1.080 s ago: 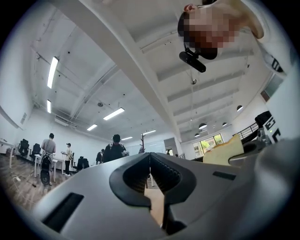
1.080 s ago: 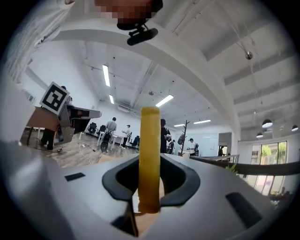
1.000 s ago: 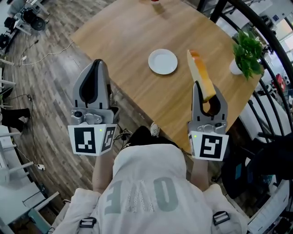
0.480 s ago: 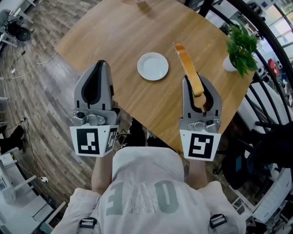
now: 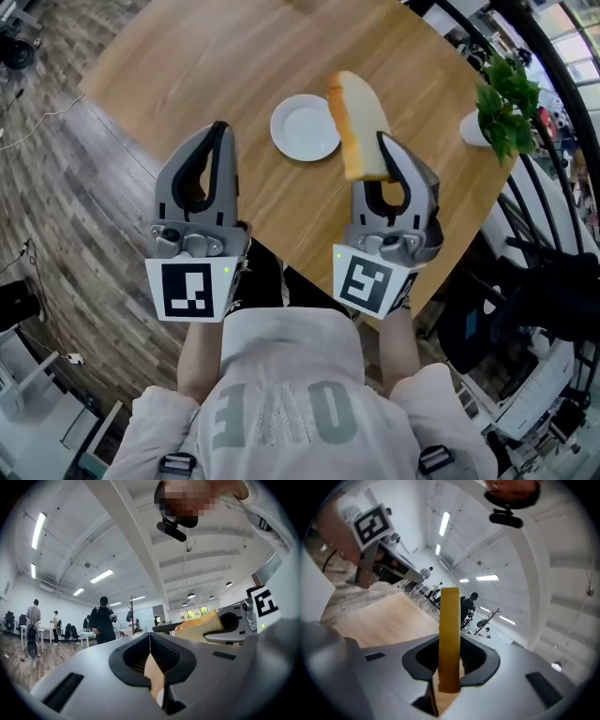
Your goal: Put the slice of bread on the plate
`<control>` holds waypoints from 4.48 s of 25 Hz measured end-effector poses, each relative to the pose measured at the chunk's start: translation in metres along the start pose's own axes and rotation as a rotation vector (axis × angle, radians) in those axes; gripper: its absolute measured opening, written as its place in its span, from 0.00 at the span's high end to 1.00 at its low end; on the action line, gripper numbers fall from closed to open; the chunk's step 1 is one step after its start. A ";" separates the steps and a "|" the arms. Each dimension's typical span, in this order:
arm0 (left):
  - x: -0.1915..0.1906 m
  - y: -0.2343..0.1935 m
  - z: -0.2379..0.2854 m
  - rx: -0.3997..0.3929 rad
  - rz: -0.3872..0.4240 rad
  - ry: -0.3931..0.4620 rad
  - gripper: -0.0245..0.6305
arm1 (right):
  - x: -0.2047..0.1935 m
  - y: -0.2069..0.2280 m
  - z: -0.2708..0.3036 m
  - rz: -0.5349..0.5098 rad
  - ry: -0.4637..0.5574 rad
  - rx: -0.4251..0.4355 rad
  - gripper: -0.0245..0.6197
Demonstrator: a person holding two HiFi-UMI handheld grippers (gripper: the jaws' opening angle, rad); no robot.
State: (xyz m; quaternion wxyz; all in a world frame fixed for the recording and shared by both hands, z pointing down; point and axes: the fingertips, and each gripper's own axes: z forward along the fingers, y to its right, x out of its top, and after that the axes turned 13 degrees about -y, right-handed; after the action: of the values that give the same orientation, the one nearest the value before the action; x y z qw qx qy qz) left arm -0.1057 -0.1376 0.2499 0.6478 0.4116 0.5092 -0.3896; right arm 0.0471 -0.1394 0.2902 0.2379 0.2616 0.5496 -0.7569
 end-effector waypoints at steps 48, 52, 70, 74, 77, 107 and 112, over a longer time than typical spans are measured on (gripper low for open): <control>-0.155 0.002 0.054 -0.038 -0.055 -0.319 0.95 | -0.090 -0.190 0.119 0.016 -0.181 0.794 0.42; -0.156 -0.003 0.054 -0.030 -0.060 -0.322 0.95 | -0.082 -0.189 0.114 0.144 -0.142 0.885 0.36; -0.167 -0.003 0.063 -0.039 -0.070 -0.345 0.95 | -0.094 -0.186 0.117 0.286 -0.177 0.944 0.26; -0.167 -0.003 0.069 -0.039 -0.071 -0.343 0.95 | -0.111 -0.180 0.139 0.207 -0.265 0.768 0.26; -0.164 -0.004 0.071 -0.038 -0.068 -0.326 0.95 | -0.093 -0.182 0.133 0.231 -0.212 0.803 0.26; -0.014 0.014 -0.020 0.037 -0.013 -0.031 0.95 | 0.034 0.010 -0.008 0.564 0.330 0.429 0.27; 0.004 0.022 -0.043 0.045 0.000 0.022 0.95 | 0.036 0.010 -0.029 0.571 0.333 0.394 0.27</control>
State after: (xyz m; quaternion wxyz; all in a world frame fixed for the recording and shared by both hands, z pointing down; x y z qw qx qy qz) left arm -0.0994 -0.0903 0.2430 0.6326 0.4303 0.5076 -0.3962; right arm 0.0307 -0.1172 0.2515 0.2918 0.5643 0.3299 -0.6983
